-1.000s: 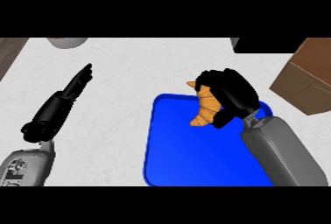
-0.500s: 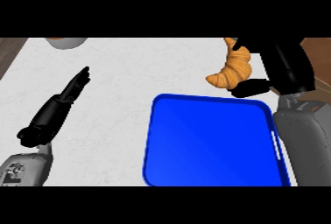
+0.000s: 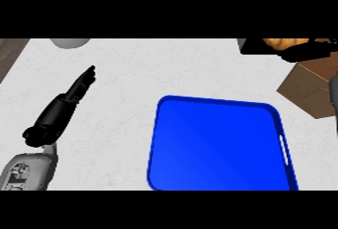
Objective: Pick the croissant from the tray and place it in the cardboard box
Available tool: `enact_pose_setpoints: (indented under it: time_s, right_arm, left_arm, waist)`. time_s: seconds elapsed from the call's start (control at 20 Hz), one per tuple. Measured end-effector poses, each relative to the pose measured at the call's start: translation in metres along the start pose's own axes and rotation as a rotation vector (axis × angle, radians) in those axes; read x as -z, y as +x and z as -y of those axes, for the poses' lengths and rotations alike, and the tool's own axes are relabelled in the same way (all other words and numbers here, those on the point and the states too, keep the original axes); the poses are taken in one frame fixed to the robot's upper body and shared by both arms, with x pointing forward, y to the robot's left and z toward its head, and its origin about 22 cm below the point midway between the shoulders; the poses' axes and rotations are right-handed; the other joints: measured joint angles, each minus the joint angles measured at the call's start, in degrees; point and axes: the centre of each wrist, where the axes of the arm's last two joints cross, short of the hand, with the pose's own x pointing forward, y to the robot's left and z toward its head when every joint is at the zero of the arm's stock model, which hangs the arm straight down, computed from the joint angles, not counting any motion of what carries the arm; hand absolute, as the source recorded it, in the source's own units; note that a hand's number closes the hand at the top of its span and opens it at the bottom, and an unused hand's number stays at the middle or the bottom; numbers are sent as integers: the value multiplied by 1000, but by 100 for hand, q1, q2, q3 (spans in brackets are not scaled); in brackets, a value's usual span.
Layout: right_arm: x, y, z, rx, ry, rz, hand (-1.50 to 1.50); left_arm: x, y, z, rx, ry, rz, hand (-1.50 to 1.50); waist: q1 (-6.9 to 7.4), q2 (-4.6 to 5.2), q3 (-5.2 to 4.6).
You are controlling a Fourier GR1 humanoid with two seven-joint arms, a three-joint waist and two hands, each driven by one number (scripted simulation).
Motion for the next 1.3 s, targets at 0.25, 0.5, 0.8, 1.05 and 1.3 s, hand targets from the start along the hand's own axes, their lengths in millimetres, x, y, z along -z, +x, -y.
enact_pose_setpoints:
  time_s: [0.25,0.5,0.8,1.05,1.3]
  right_arm:
    - [19,-47,11,-115,63,-57,150]
    - [28,-84,15,-181,263,-150,150]
    - [23,-134,21,-219,452,-198,150]
    - [20,-159,30,-218,602,-217,-150]
    - [17,-171,33,-101,638,-111,-150]
  left_arm:
    - [4,4,-1,0,-8,3,0]
    - [7,5,3,2,-15,7,0]
    - [7,5,7,1,-21,3,0]
    - [6,4,9,1,-26,11,0]
    - [6,7,5,-2,-21,15,0]
  waist:
    - [51,20,1]
    - [90,36,1]
    - [115,50,5]
    - [165,58,1]
    - [170,57,6]
